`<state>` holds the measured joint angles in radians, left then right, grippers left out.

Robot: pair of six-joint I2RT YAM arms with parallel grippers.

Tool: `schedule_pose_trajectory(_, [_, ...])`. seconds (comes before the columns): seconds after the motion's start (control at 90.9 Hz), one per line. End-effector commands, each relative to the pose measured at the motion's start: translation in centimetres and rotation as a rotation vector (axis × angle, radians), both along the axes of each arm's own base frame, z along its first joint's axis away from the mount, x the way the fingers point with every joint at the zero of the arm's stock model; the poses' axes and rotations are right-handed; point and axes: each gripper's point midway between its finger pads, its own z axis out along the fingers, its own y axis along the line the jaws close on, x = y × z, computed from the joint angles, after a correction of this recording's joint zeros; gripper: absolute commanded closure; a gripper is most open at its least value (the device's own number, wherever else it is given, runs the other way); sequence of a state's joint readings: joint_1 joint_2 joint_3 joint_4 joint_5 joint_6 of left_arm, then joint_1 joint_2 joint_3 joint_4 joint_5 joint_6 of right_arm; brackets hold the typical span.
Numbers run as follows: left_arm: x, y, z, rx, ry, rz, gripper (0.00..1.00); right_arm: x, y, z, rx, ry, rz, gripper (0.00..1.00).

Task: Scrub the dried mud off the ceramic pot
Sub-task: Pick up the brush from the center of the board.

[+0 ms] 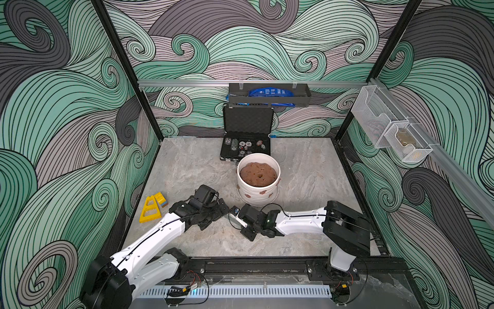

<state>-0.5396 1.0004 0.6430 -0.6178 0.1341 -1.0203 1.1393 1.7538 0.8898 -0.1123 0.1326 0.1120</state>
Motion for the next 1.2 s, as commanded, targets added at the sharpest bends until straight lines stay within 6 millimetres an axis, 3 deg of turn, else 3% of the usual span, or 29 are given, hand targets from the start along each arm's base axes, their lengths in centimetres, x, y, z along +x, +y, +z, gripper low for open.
schedule_pose_trajectory(0.0, [-0.2, 0.5, 0.1, 0.016, -0.019, 0.004, 0.01, 0.2, 0.2, 1.0, 0.032, -0.011, 0.007, 1.00])
schedule_pose_trajectory(0.121, [0.2, 0.0, 1.5, -0.030, -0.056, 0.009, 0.01, 0.5, 0.6, 3.4, 0.091, -0.027, 0.013, 1.00])
schedule_pose_trajectory(0.231, [1.0, -1.3, 3.8, -0.131, -0.132, -0.003, 0.01, 0.6, 1.0, 7.1, 0.221, -0.007, 0.031, 1.00])
schedule_pose_trajectory(0.451, [3.5, -4.0, 11.7, -0.351, -0.397, -0.038, 0.01, 1.3, 0.7, 14.9, 0.466, 0.019, 0.061, 1.00])
schedule_pose_trajectory(0.627, [4.2, -4.9, 16.8, -0.454, -0.504, -0.054, 0.01, 2.1, 0.0, 17.4, 0.506, 0.016, 0.065, 1.00])
schedule_pose_trajectory(0.804, [4.6, -5.8, 17.1, -0.512, -0.482, -0.042, 0.05, 2.1, 0.0, 19.6, 0.568, 0.004, 0.075, 1.00])
schedule_pose_trajectory(1.101, [4.0, -5.8, 16.6, -0.478, -0.422, -0.020, 0.20, 2.7, -0.3, 21.0, 0.611, 0.007, 0.045, 1.00])
schedule_pose_trajectory(1.189, [4.1, -6.3, 16.8, -0.503, -0.419, -0.019, 0.30, 2.8, -0.4, 21.1, 0.619, 0.009, 0.037, 1.00])
